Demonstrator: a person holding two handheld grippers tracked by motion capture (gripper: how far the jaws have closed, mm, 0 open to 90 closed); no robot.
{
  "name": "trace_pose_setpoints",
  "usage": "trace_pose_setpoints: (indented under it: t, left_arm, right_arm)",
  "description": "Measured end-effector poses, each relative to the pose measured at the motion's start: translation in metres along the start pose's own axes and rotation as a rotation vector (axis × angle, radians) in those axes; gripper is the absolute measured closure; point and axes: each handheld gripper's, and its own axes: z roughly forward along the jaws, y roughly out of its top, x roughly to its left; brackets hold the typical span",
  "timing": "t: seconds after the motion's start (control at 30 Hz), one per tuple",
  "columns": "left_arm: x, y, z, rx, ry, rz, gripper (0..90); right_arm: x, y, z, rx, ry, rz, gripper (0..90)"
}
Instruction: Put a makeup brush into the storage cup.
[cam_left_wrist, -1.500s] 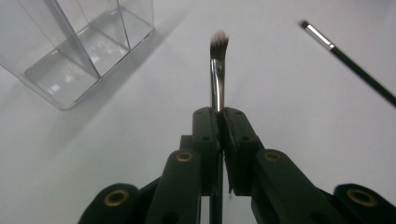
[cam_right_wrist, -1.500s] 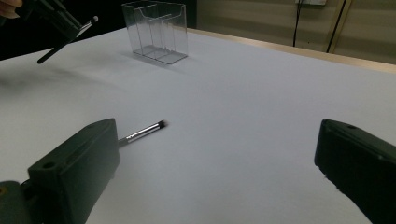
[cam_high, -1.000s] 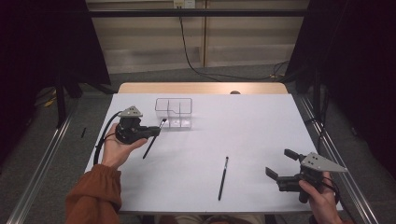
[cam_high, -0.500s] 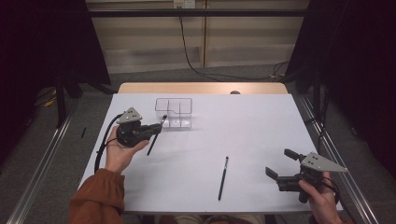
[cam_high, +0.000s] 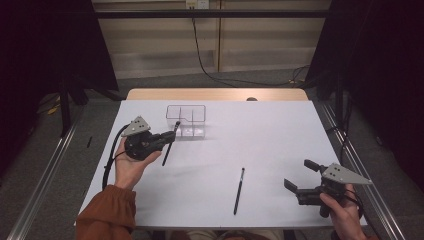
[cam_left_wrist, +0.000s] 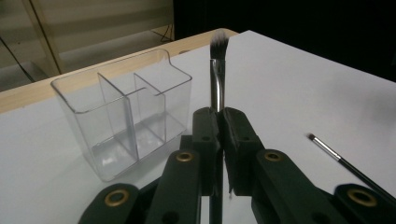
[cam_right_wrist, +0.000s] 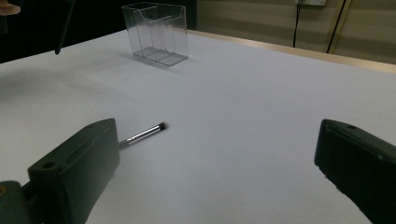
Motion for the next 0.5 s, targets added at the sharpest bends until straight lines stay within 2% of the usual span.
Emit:
trace_pose_setpoints:
  t: [0.23,0.5]
  left_arm:
    - [0.003,0.006,0.002,-0.019,0.005,-0.013,84.0]
    - [0.004,0.018,0.008,-0.039,0.02,-0.009,84.0]
  right_arm:
    - [0.0,0.0,0.0,-0.001,0.0,0.0,0.0]
    - [0.0,0.0,0.0,-0.007,-0.002,0.006,0.0]
